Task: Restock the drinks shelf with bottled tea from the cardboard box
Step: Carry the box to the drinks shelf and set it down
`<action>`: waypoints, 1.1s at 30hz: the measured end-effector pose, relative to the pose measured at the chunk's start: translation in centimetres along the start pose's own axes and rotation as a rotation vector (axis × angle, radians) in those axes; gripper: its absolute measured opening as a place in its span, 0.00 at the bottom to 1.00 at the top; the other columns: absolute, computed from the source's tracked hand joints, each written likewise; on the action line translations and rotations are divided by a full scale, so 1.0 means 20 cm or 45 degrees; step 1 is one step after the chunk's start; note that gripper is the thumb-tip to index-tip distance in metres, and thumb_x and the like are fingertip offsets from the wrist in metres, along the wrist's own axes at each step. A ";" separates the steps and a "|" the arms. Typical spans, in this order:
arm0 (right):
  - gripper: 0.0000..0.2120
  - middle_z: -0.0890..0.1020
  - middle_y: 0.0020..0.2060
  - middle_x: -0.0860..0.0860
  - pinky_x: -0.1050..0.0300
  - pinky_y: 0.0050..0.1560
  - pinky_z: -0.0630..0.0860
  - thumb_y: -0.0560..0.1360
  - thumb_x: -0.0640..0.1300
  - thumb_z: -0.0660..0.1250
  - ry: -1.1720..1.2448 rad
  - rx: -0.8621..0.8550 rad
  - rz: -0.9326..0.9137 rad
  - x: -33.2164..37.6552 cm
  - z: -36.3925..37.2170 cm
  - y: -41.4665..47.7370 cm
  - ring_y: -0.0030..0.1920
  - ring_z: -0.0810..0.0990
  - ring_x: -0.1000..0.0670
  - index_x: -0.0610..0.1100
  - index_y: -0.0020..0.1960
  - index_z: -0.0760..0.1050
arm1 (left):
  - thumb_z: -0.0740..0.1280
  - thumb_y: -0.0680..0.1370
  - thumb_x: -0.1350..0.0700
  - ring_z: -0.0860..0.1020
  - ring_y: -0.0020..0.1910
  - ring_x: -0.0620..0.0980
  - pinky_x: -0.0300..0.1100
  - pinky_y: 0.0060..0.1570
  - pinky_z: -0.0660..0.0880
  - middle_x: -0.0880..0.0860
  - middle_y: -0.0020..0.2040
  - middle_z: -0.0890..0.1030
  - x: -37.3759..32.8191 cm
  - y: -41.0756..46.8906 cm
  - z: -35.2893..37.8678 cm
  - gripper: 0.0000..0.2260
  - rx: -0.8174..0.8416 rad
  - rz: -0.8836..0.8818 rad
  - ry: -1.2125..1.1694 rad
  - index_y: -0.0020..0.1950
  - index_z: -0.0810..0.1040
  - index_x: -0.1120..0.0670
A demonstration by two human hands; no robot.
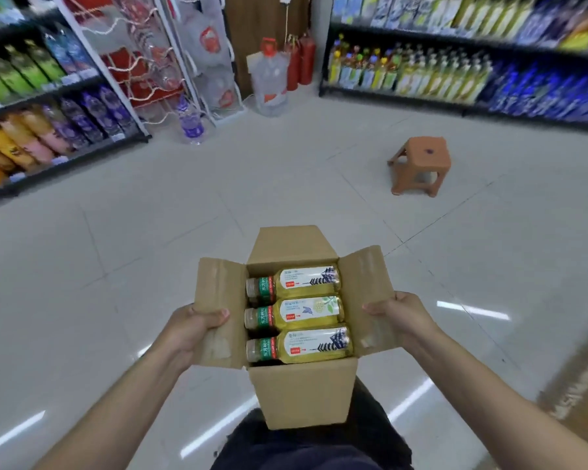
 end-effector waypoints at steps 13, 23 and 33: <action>0.18 0.85 0.43 0.38 0.42 0.40 0.84 0.64 0.32 0.79 0.280 -0.188 0.069 1.26 -0.74 1.28 0.41 0.85 0.38 0.32 0.52 0.78 | 0.77 0.72 0.63 0.84 0.45 0.64 0.63 0.46 0.82 0.64 0.48 0.86 -1.64 0.85 1.44 0.13 0.125 0.116 0.276 0.54 0.81 0.62; 0.14 0.85 0.43 0.38 0.43 0.42 0.84 0.67 0.31 0.77 0.339 -0.303 0.020 2.27 -1.38 2.17 0.43 0.85 0.37 0.34 0.50 0.78 | 0.77 0.72 0.65 0.85 0.43 0.62 0.55 0.38 0.82 0.61 0.44 0.87 -2.68 1.44 2.55 0.11 0.283 0.176 0.287 0.53 0.82 0.62; 0.12 0.85 0.40 0.39 0.49 0.35 0.83 0.67 0.30 0.76 0.451 -0.396 0.039 3.08 -2.00 3.08 0.38 0.84 0.39 0.34 0.47 0.77 | 0.78 0.71 0.64 0.85 0.45 0.63 0.58 0.43 0.82 0.62 0.46 0.87 -3.62 2.00 3.67 0.13 0.326 0.185 0.396 0.54 0.82 0.62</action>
Point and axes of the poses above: each hand's wrist, its own y-axis towards the middle knuckle, its own z-axis out of the palm, x = y × z, the point moved 1 cm from there along y, towards the middle knuckle
